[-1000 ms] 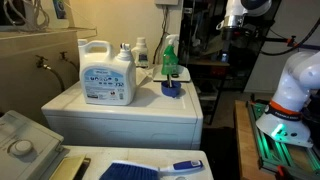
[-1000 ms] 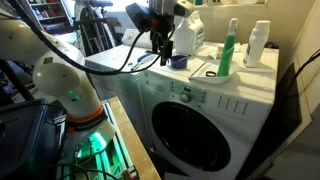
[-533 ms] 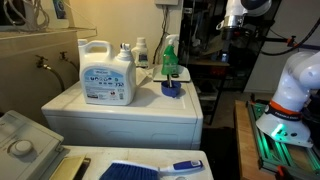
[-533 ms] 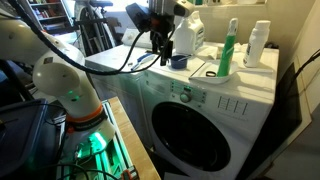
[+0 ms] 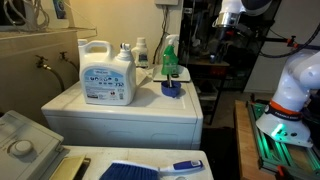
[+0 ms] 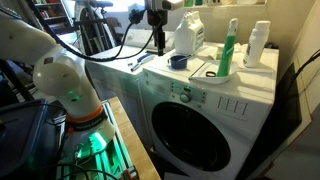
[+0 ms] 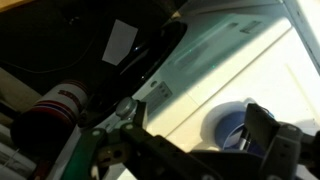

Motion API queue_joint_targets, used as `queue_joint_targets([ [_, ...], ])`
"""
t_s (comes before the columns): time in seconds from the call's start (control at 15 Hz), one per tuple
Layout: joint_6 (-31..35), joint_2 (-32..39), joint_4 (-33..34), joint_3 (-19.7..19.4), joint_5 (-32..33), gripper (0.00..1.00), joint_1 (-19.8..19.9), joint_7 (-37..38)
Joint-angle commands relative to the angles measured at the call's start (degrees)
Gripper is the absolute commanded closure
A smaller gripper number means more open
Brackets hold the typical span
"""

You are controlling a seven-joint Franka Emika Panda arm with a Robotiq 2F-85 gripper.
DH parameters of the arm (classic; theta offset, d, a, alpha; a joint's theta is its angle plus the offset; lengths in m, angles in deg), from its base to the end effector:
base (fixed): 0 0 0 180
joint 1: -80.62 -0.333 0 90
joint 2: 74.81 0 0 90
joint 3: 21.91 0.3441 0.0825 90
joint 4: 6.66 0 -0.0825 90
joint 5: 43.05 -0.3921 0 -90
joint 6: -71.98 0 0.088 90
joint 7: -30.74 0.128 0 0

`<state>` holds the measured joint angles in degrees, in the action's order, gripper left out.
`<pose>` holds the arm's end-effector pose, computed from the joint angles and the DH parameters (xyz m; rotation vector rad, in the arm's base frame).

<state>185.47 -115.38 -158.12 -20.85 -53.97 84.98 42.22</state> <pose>0.3293 -0.0033 0.4626 -2.9325 0.4948 -0.0508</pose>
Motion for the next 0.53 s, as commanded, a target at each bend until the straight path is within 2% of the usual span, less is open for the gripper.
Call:
queue_joint_targets([
  [0.0,10.98,4.90,1.32,9.74,-2.12,0.00,-0.29,15.89],
  [0.2,19.02,10.11,2.81,16.05,1.59,0.00,2.62,28.72],
  [0.27,21.08,12.35,3.51,16.48,3.39,0.00,3.89,32.06],
  [0.33,18.33,7.68,1.50,13.73,1.98,0.00,-0.41,27.85],
  [0.47,19.18,9.56,1.98,13.72,2.62,0.00,-0.58,28.82],
])
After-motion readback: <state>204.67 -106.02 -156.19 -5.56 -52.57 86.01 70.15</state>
